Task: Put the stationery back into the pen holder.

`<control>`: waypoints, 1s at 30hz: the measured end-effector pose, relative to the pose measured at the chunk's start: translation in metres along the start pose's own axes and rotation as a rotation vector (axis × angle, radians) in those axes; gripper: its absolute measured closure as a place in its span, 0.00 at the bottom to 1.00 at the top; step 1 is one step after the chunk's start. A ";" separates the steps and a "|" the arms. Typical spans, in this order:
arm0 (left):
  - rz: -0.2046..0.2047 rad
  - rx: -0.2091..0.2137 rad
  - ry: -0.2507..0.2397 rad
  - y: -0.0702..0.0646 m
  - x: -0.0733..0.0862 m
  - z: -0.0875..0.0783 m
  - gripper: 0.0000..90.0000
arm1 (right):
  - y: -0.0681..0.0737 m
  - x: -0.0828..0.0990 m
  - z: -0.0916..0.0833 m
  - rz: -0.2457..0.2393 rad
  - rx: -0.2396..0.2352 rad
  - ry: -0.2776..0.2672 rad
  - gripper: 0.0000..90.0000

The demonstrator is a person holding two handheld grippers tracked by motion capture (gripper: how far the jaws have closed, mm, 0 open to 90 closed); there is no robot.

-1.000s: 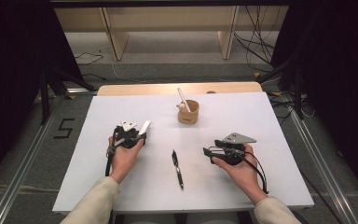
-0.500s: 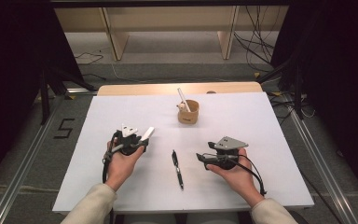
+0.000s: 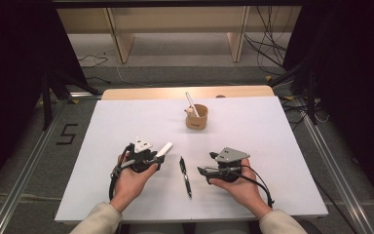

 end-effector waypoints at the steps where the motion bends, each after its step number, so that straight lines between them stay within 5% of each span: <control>1: 0.004 0.005 0.004 -0.002 0.001 0.000 0.72 | 0.001 0.000 0.001 -0.005 -0.002 0.003 0.32; 16: 0.030 0.066 0.022 -0.021 0.006 -0.001 0.72 | 0.016 0.003 0.009 -0.058 -0.028 0.023 0.30; 30: 0.061 0.159 0.044 -0.054 0.016 -0.009 0.72 | 0.033 0.008 0.002 -0.094 -0.063 0.028 0.29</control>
Point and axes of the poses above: each handheld gripper's, and its own axes: z roughly forward along the jaws, x roughly out of its underside, y roughly to its left, the point moved 9 cm from there along z, roughly forward along the jaws, and after that the axes turned 5 degrees about z, right-handed, at the moved point
